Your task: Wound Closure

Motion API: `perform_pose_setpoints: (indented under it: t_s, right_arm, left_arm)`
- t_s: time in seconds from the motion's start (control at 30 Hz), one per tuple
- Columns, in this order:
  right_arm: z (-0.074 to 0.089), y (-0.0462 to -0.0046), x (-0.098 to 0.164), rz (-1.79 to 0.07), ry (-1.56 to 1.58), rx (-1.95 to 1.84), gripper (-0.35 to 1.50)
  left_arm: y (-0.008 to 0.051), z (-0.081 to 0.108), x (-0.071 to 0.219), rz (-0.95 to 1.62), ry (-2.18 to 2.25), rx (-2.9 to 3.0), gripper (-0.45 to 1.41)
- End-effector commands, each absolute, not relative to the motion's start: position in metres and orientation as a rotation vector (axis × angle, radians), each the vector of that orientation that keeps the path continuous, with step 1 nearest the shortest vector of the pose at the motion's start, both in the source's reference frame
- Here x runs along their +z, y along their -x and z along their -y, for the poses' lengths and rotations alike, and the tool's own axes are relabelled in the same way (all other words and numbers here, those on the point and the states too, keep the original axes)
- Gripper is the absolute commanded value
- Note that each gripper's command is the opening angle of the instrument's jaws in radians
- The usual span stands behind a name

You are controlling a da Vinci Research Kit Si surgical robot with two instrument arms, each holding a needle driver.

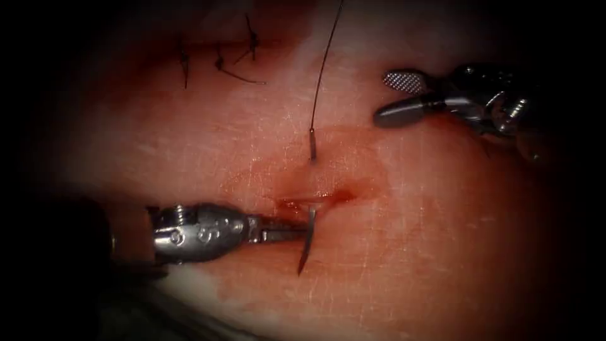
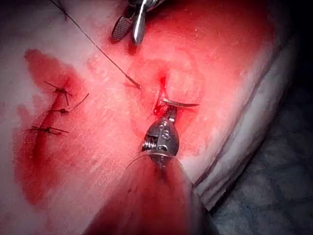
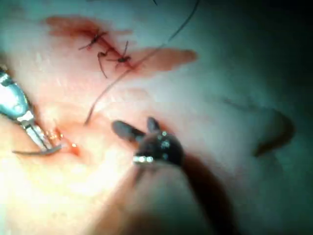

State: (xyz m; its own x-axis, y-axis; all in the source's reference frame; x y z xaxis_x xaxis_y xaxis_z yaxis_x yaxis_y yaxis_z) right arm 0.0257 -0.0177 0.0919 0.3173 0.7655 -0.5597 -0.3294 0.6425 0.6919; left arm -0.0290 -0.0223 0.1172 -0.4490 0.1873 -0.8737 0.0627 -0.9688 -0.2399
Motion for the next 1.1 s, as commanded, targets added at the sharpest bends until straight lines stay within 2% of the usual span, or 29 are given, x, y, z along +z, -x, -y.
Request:
perform_pose_setpoints:
  t_s: [0.03, 0.2, 1.1]
  right_arm:
    - [0.0182, -0.0268, 0.093, -1.009, -0.512, 0.756, 1.01]
    - [0.019, -0.0273, 0.0936, -1.012, -0.513, 0.747, 1.01]
    - [0.0208, -0.0283, 0.0955, -1.013, -0.515, 0.713, 0.98]
  left_arm:
    - [0.0297, 0.0229, 0.1177, 0.36, 1.636, 2.597, 0.05]
    - [0.0304, 0.023, 0.1169, 0.338, 1.729, 2.621, 0.22]
    - [0.0306, 0.0222, 0.116, 0.229, 1.753, 2.589, 0.31]
